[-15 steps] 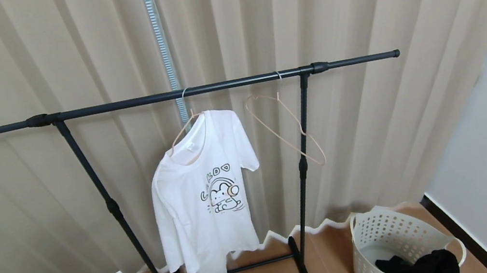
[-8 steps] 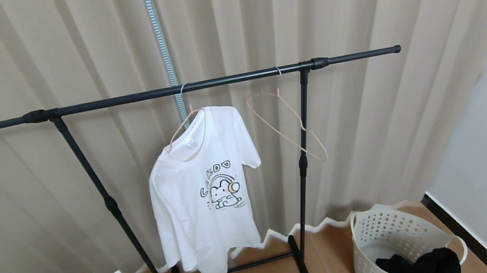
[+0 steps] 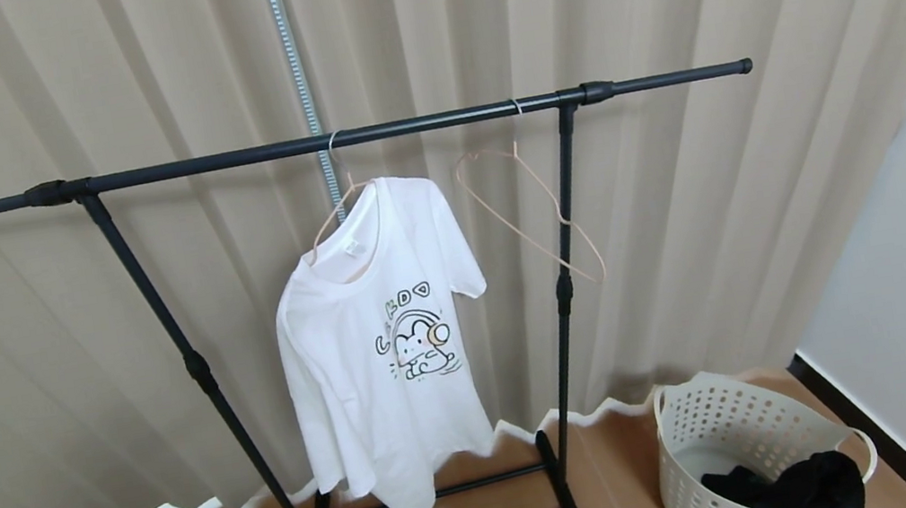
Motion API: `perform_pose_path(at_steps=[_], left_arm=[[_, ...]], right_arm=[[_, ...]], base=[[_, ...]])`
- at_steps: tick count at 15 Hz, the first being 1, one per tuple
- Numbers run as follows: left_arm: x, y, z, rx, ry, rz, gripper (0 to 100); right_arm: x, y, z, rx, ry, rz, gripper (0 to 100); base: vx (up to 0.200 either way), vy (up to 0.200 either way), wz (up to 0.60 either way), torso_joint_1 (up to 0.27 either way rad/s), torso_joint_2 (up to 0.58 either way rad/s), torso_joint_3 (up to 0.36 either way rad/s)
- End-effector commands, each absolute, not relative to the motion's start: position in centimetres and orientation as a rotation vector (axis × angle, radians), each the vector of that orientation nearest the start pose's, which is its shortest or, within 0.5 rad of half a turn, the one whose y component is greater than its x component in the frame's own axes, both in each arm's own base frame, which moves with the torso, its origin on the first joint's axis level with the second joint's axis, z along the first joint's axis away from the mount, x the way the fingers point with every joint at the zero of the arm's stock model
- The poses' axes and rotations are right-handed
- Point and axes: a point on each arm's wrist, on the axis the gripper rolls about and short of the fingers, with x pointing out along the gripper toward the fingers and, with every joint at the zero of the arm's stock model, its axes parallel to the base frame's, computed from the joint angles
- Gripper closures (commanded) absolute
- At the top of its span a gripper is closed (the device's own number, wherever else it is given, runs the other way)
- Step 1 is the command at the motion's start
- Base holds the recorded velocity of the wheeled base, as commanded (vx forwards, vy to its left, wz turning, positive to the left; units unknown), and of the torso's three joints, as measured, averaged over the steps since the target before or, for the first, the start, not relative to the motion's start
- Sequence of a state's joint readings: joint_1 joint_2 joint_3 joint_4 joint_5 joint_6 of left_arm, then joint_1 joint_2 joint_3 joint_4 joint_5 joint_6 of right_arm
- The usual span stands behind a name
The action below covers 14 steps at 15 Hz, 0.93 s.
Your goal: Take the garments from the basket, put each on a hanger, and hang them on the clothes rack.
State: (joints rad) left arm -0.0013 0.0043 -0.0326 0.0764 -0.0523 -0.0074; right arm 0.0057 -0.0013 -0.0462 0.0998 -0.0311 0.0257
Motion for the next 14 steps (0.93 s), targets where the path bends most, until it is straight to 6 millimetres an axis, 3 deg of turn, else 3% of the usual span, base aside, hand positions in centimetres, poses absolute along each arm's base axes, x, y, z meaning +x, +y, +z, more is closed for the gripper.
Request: perform_pose_path(at_steps=[1, 14], left_arm=[[-2.50, -0.11, 7.67, -0.009, 0.051, -0.053, 0], [-2.50, -0.11, 7.67, -0.009, 0.051, -0.053, 0]], right_arm=[[-2.66, -0.09, 7.79, 0.025, 0.053, -0.025, 0], [-2.66, -0.09, 7.79, 0.025, 0.053, -0.025, 0]], base=[[0.000, 0.000, 0.00, -0.154, 0.36, 0.207], [0.000, 0.000, 0.00, -0.175, 0.42, 0.246]])
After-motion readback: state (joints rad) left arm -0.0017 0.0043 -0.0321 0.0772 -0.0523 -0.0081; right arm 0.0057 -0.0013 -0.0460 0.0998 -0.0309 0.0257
